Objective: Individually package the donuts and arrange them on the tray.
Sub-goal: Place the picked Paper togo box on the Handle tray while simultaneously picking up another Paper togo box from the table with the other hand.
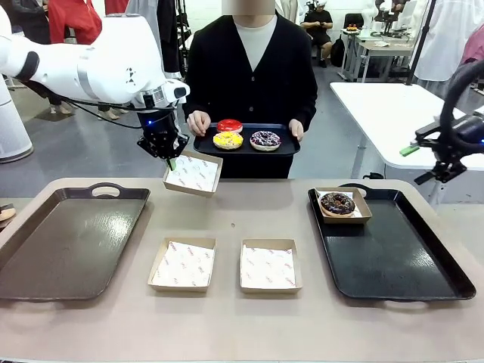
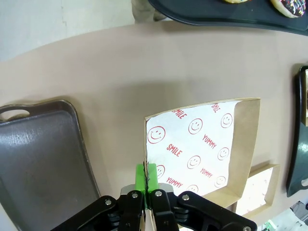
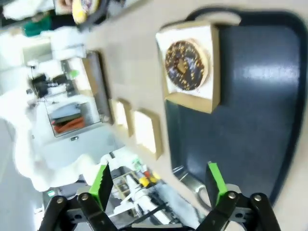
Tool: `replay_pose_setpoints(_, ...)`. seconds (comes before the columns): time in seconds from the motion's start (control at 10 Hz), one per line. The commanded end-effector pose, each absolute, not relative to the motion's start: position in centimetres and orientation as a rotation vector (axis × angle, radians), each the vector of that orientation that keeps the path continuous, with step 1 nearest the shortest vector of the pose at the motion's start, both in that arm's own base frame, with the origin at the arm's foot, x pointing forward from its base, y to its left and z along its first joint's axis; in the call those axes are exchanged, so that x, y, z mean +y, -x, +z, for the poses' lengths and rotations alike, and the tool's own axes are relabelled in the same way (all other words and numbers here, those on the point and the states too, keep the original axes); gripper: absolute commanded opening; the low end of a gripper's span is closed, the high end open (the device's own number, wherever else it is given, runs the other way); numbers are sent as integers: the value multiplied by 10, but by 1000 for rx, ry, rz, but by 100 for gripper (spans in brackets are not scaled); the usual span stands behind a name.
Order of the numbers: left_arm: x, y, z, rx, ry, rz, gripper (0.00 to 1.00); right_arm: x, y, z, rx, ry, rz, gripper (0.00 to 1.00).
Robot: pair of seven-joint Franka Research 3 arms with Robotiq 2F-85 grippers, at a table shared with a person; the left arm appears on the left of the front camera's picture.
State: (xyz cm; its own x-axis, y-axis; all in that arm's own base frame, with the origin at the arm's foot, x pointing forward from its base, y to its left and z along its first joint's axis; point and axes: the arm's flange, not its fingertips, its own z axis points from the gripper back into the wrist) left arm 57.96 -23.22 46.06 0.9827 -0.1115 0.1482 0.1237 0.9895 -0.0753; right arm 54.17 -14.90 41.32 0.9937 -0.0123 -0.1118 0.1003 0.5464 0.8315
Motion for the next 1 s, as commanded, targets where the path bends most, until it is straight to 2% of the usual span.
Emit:
replay_pose_setpoints(0.0, -235, -589, 475, -106, 62, -105, 1, -175, -534, 406, 102, -1113, -49, 100)
replay_pose_setpoints(0.3, -236, -597, 490, -106, 48, -61, 1, -213, -513, 391, 59, -1217, -32, 100)
replay_pose_setpoints(0.5, -232, -584, 481, -110, 74, -105, 1, -224, -514, 375, 48, -1262, -69, 100)
replay_pose_setpoints(0.9, -232, -584, 481, -110, 74, -105, 1, -228, -495, 355, -4, -1285, -144, 100)
